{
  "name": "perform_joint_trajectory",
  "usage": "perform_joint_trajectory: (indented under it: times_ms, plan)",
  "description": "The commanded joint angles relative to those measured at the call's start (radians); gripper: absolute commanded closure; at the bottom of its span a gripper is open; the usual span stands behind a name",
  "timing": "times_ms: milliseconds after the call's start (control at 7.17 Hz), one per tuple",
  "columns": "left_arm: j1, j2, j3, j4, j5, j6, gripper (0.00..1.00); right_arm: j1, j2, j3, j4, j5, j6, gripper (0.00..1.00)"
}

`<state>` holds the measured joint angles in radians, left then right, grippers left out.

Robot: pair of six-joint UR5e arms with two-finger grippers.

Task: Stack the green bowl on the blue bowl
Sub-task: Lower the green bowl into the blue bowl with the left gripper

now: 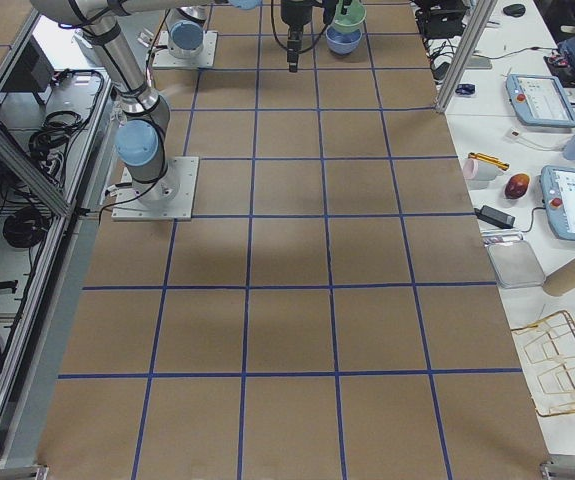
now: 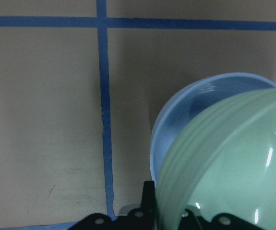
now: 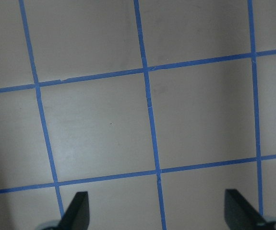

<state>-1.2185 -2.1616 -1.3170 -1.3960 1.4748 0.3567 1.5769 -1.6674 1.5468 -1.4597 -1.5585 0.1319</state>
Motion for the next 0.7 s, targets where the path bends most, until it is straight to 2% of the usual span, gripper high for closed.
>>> perform_joint_trajectory:
  times_ms: [0, 558]
  plan:
    - [0.000, -0.009, 0.001, 0.006, -0.002, -0.008, 1.00, 0.000, 0.000, 0.001, 0.001, 0.000, 0.000, 0.00]
    - [0.000, 0.003, -0.019, 0.002, -0.013, -0.013, 1.00, 0.000, 0.000, -0.001, -0.001, 0.000, 0.000, 0.00]
